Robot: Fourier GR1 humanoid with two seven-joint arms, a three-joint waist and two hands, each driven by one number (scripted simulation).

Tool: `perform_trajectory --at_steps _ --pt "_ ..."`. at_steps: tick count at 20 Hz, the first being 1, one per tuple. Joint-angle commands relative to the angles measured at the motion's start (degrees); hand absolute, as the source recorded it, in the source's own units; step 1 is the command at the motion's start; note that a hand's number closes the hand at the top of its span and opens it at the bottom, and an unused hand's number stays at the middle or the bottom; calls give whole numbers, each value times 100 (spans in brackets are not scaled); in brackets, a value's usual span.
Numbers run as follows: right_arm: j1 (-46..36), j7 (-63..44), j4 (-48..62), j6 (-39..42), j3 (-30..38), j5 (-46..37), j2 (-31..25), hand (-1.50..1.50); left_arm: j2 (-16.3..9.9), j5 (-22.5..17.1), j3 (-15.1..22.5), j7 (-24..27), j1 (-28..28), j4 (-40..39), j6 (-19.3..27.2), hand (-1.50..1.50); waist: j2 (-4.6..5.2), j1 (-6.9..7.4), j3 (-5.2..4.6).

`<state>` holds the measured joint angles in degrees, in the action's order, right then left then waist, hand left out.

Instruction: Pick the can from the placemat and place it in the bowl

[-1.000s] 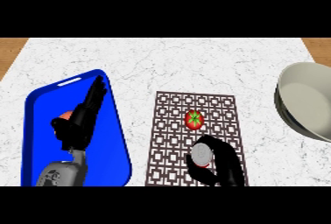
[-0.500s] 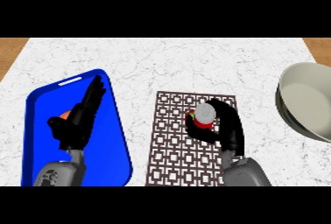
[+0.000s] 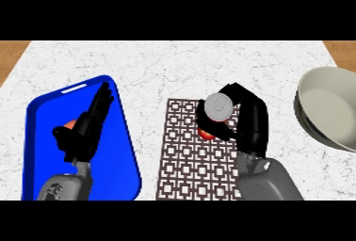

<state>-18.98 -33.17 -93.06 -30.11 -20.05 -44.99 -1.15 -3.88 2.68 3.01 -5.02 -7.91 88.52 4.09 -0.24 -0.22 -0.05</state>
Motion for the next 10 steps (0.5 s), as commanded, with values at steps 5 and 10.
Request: perform_trajectory --at_steps 5,10 --pt "-1205 -1897 -968 1250 153 -2028 51 150 114 140 35 345 -5 -339 76 0 7 -18 -7" --pt "-1546 -2756 -1638 2480 355 -2373 50 150 -84 -128 -87 0 272 285 -172 0 -2 23 1"
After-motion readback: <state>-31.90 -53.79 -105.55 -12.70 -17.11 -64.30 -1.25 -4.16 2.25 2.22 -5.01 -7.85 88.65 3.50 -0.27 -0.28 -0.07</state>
